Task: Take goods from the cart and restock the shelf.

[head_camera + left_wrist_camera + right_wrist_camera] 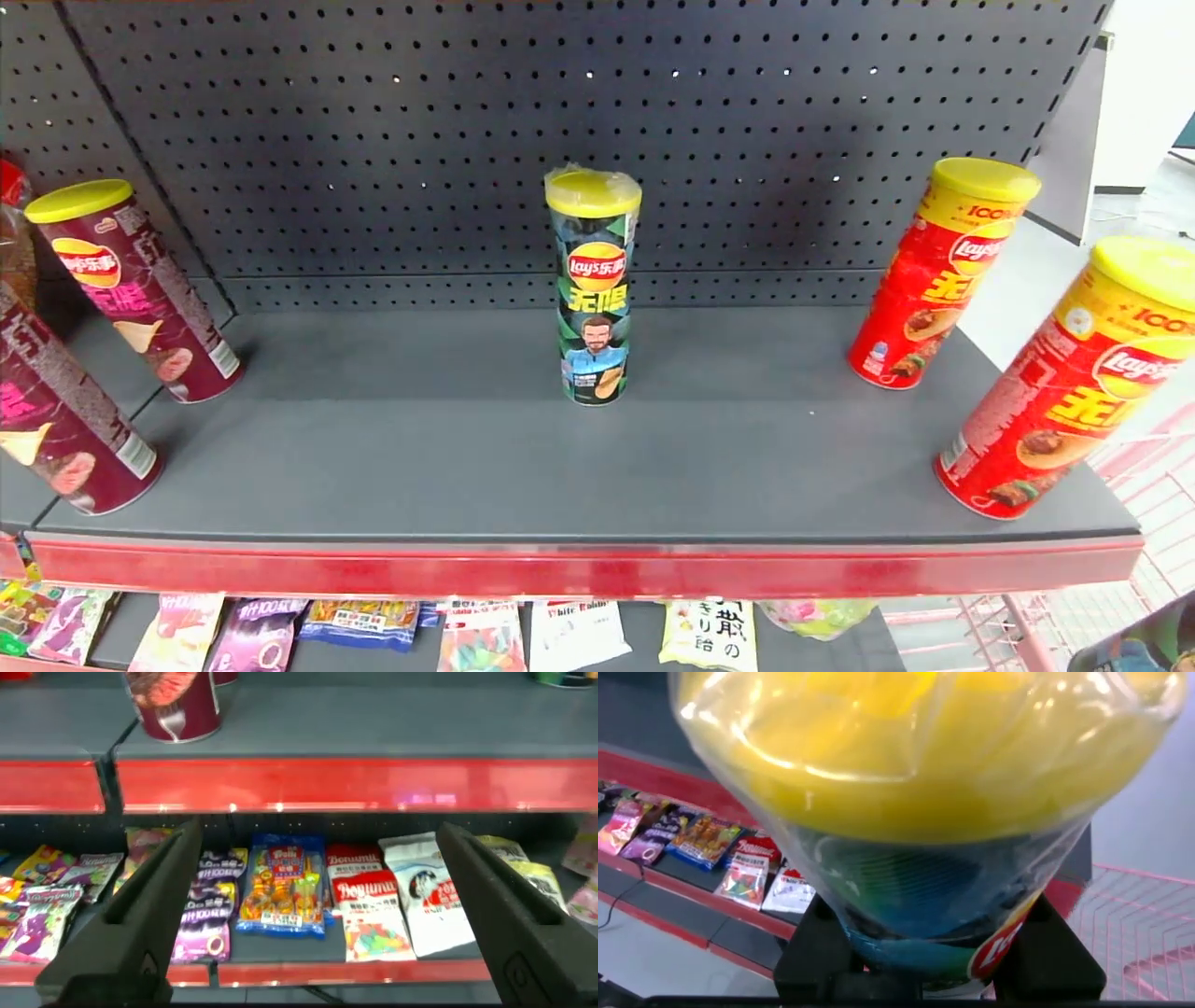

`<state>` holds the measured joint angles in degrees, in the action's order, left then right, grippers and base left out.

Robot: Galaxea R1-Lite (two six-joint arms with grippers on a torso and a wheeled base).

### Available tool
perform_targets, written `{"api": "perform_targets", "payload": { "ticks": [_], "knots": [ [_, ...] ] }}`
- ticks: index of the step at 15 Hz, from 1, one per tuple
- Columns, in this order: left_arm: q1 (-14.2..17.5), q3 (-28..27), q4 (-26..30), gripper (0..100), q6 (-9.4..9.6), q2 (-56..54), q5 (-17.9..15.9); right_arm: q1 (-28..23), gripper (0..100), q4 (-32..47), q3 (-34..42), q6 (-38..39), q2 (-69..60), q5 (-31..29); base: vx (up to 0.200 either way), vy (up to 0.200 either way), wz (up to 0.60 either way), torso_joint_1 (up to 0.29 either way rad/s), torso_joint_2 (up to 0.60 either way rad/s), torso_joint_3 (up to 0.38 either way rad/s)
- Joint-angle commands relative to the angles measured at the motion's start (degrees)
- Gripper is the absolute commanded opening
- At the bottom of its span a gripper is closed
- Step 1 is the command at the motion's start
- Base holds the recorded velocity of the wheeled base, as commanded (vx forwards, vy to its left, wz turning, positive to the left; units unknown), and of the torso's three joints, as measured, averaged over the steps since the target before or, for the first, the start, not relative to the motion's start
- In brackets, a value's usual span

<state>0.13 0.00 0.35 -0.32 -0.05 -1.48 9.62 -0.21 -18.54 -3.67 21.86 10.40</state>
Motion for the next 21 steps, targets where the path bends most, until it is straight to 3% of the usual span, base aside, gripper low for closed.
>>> {"api": "perform_targets", "payload": {
  "ticks": [1,7,8,9,11,12,14,15,16,17,18,19,21],
  "knots": [
    [0.0,0.0,0.0,100,-0.03,0.0,0.0,0.0,0,0.0,0.6,0.0,-0.1,0.1,0.0,0.0,0.0,0.0,0.0,0.0],
    [0.0,-0.1,0.0,100,0.14,0.2,-0.2,0.1,0,0.0,1.9,-0.1,-2.8,3.2,0.0,0.0,0.0,0.0,0.0,0.0],
    [0.0,-0.1,0.0,100,0.67,0.0,-1.8,0.2,0,0.0,1.0,-0.1,-2.6,4.1,0.0,0.0,0.0,0.0,0.0,0.0],
    [-0.5,-3.4,-0.9,100,-1.09,1.4,-3.6,0.7,0,0.1,0.1,-0.1,-1.9,6.3,0.0,0.0,0.0,0.0,0.0,0.0],
    [-3.4,-24.4,-1.9,100,-10.67,23.4,-4.0,1.7,0,0.1,-0.8,-0.1,0.5,10.1,0.0,0.0,0.0,0.0,0.0,0.0],
    [-3.7,-27.7,-1.8,100,-11.55,26.6,-4.7,1.8,0,0.1,-1.1,-0.1,1.0,10.1,0.0,0.0,0.0,0.0,0.0,0.0],
    [-5.3,-29.4,-2.7,100,-8.47,34.2,-9.7,2.2,0,0.1,-1.1,-0.1,3.7,10.0,0.0,0.0,0.0,0.0,0.0,0.0],
    [-7.7,-29.4,-3.8,100,-4.6,41.4,-19.0,2.2,0,0.1,-1.0,-0.1,4.9,10.0,0.0,0.0,0.0,0.0,0.0,0.0],
    [-8.0,-29.5,-4.2,100,-3.29,44.0,-22.0,2.2,0,0.1,-1.1,-0.1,5.2,10.1,0.0,0.0,0.0,0.0,0.0,0.0],
    [-8.1,-30.8,-6.5,100,1.64,50.3,-26.8,2.2,0,-0.1,-1.2,0.0,5.0,10.0,0.0,0.0,0.0,0.0,0.0,0.0],
    [-8.1,-31.8,-8.0,100,3.57,53.7,-29.1,2.2,0,-0.1,-1.5,0.2,5.0,10.0,0.0,0.0,0.0,0.0,0.0,0.0],
    [-8.1,-34.2,-10.8,100,5.24,59.6,-33.6,2.3,0,-0.1,-1.8,0.2,5.3,10.2,0.0,0.0,0.0,0.0,0.0,0.0],
    [-9.1,-37.5,-14.3,100,6.73,67.9,-35.6,2.6,0,-0.2,-2.2,0.2,5.7,11.0,0.0,0.0,0.0,0.0,0.0,0.0]
  ]
}}
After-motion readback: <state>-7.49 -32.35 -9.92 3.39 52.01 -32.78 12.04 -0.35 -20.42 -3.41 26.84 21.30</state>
